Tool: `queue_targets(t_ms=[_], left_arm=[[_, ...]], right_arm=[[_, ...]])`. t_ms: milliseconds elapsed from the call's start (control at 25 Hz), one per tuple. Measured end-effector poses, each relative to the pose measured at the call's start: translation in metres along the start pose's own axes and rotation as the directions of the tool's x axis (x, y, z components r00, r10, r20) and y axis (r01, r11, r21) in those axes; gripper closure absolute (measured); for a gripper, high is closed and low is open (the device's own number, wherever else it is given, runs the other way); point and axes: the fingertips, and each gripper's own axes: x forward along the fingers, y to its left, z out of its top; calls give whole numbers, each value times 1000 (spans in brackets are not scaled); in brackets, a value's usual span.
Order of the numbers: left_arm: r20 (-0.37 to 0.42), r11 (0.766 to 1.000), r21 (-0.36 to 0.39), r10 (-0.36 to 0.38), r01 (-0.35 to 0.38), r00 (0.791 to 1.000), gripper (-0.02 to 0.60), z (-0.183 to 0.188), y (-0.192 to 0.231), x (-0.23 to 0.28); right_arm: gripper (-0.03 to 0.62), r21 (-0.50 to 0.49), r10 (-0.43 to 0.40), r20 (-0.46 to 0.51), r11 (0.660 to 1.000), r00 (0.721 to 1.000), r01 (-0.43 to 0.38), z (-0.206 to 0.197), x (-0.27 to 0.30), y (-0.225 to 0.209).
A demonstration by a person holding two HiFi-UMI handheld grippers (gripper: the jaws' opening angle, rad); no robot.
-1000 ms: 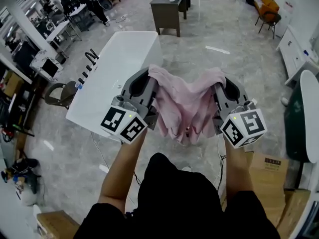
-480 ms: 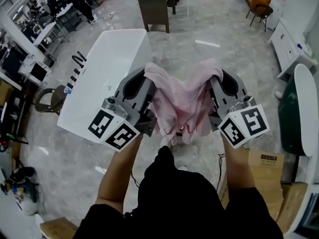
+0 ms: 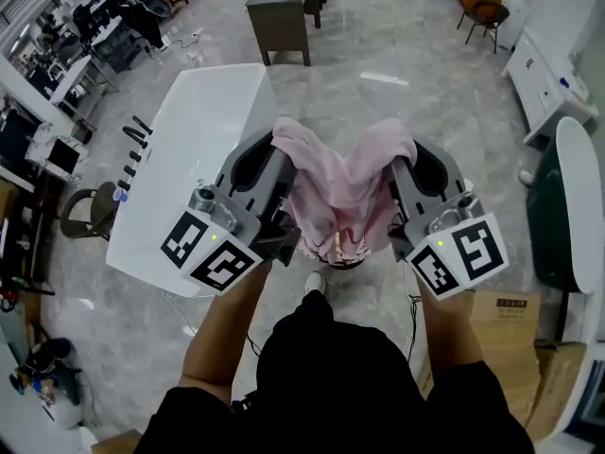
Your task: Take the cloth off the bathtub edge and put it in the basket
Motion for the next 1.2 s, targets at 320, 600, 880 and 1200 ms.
queue_targets(t_ms=[320, 600, 880, 1200], left_arm=[[-14, 999, -19, -28, 28, 1000, 554, -3, 46, 41], [-25, 992, -54, -112, 111, 993, 554, -18, 61, 50], [-30, 975, -139, -180, 175, 983, 554, -34, 90, 49], [-57, 922, -329, -234, 203, 971, 554, -81, 130, 36]], right_arm=[[549, -8, -51, -39, 999, 998, 51, -5, 47, -36], [549, 40, -108, -58, 993, 992, 111, -24, 63, -53], [549, 81, -147, -94, 985, 985, 155, -49, 90, -57], [549, 140, -140, -138, 977, 980, 160, -103, 108, -47]])
